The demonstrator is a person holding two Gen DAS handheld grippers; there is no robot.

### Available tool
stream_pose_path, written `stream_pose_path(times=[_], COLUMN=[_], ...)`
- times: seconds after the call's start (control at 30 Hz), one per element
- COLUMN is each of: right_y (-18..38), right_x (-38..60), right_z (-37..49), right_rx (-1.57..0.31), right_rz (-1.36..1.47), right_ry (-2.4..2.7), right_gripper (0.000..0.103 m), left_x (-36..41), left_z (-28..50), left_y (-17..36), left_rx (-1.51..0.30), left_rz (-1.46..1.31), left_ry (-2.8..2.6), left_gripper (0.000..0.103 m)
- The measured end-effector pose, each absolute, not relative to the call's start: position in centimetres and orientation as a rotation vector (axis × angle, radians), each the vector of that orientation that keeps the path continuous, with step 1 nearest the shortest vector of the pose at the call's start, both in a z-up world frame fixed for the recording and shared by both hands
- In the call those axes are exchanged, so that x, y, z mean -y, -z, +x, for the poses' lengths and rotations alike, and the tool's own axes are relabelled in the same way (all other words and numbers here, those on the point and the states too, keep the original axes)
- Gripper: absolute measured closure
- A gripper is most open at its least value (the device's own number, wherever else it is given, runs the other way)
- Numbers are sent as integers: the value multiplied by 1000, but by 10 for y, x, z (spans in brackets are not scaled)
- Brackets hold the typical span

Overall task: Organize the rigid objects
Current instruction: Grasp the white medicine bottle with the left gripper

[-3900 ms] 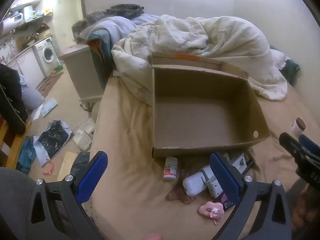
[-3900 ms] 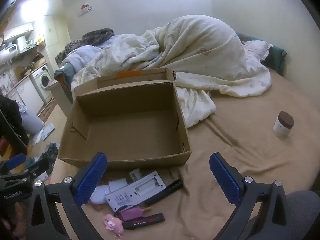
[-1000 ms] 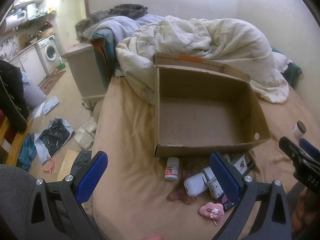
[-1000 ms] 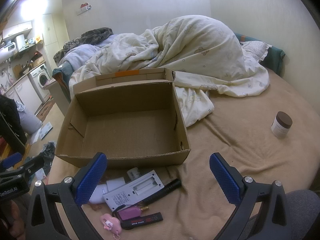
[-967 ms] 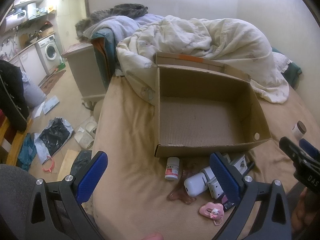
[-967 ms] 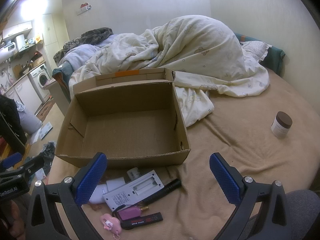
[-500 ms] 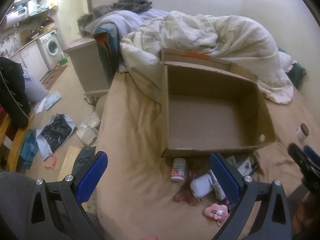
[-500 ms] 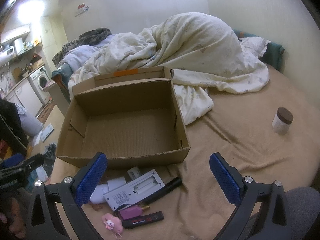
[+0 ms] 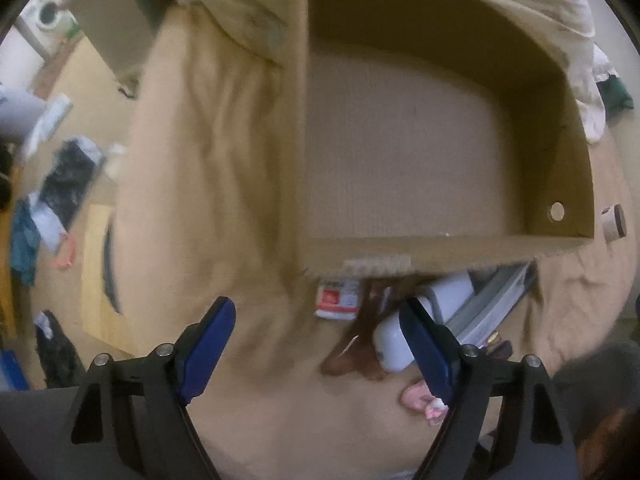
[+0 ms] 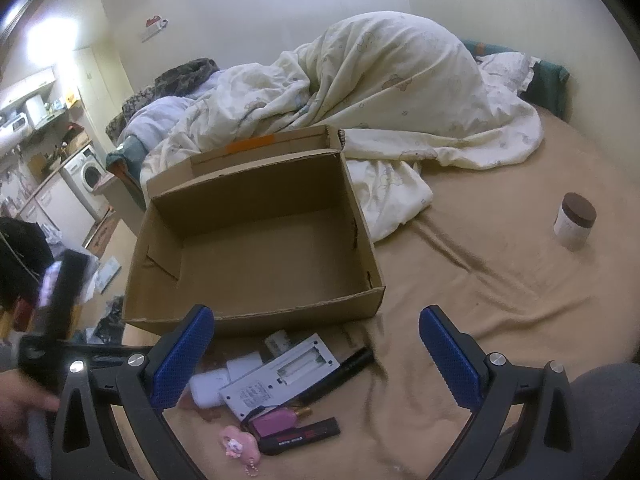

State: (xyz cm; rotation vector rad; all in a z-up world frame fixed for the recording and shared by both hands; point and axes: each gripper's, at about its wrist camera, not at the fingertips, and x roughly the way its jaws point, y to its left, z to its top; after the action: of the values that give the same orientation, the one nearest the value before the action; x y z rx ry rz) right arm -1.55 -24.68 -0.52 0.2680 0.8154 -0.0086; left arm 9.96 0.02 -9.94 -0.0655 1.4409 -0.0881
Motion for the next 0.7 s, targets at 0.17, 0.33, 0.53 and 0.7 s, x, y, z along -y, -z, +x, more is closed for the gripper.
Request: stream_pose_path(times=[0.17,0.33,0.53,0.7], right_y=[8,10,12,13], right_x=[250,251,249,250], right_z=[-11,-10,-9,-10], right_rx=[-838,-845,-852,-855], right_rz=[299,304,293,294], right_ry=[12,16,19,29], right_gripper=[0,0,0,0], left_x=[12,18,33,48], left_z=[114,117,112,100], left_y=[125,137,148,142], left_rx=[-1517,-1539,-1556,-1519], left_rz=[-42,-10,32,90], left_ry=[81,67,104,108], left_gripper=[36,59,77,79])
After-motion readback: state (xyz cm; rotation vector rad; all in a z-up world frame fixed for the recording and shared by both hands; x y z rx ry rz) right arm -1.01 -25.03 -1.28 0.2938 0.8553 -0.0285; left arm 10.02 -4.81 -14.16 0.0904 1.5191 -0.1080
